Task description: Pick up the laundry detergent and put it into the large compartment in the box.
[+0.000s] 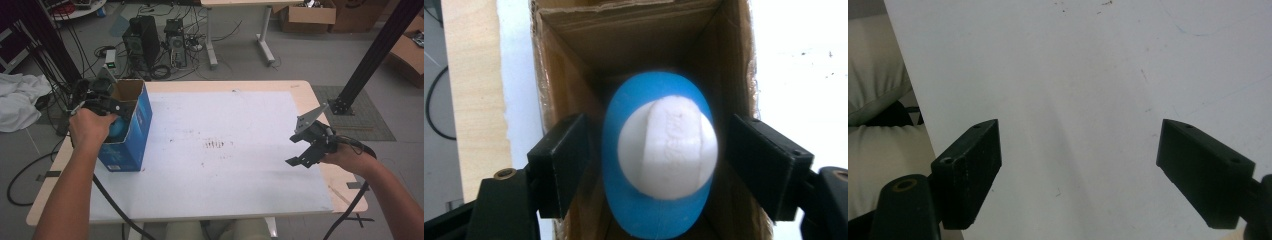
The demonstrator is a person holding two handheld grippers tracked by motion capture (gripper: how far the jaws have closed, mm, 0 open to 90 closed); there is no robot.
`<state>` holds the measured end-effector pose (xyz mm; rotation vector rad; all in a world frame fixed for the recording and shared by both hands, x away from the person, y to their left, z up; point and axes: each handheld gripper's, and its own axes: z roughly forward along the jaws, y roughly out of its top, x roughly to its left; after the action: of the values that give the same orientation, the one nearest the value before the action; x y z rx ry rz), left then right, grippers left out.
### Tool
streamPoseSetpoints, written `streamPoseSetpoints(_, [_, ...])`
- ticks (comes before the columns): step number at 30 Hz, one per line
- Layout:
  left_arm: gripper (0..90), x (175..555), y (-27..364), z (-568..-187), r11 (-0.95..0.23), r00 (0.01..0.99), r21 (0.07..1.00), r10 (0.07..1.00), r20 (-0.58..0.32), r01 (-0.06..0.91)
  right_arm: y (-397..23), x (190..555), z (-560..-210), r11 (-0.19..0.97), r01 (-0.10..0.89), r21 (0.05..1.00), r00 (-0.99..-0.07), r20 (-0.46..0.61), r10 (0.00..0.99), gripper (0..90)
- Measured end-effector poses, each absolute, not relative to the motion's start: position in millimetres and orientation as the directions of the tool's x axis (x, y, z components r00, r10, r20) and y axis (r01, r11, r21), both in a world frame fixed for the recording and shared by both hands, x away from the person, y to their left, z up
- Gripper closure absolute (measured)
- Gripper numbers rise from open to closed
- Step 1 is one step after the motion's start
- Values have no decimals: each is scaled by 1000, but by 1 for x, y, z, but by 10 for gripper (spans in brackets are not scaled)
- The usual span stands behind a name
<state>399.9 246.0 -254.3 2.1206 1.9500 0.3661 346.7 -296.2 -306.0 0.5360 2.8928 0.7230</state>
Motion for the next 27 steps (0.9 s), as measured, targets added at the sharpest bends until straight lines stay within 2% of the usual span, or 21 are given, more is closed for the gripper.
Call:
streamPoseSetpoints(18, [222, 395, 239, -228, -132, 116, 366, 991, 67, 921, -300, 342, -302, 820, 314, 479, -928, -28, 371, 181])
streamPoseSetpoints(27, [206, 390, 227, -208, -195, 185, 393, 981, 65, 898, -299, 340, -300, 822, 311, 477, -929, -29, 369, 181])
